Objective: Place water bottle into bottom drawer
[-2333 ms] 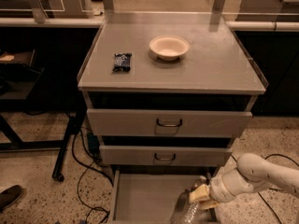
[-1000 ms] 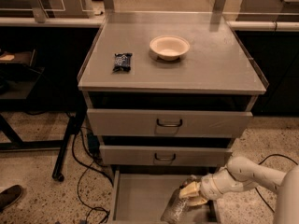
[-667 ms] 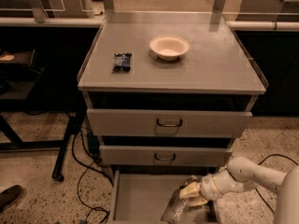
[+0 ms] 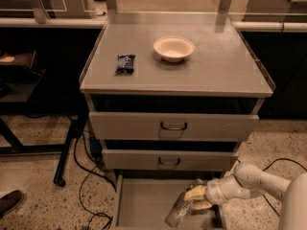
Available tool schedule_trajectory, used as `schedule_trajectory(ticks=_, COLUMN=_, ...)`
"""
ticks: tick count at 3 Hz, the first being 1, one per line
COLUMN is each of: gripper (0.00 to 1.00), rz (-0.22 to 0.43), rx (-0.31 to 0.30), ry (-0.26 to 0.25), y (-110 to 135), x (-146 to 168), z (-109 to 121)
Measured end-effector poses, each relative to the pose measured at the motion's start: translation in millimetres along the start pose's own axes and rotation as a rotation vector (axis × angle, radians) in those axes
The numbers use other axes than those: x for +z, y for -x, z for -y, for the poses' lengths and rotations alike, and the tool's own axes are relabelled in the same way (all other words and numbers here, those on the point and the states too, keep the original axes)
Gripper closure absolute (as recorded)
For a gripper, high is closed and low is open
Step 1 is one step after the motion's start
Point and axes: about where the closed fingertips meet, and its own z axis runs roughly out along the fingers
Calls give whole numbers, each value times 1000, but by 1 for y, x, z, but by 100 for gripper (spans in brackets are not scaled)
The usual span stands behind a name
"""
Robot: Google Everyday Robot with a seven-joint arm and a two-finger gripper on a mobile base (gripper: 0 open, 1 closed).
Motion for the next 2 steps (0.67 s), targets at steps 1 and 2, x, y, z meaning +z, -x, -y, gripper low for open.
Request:
schedule_trajectory(ticks=1, gripper=100, rz=27, rx=23, ry=24, y=14, x=-1, z=5)
schedule_trajectory(ticks=2, gripper=100, rz=33, rx=27, ry=29, y=17, x=-2, z=6)
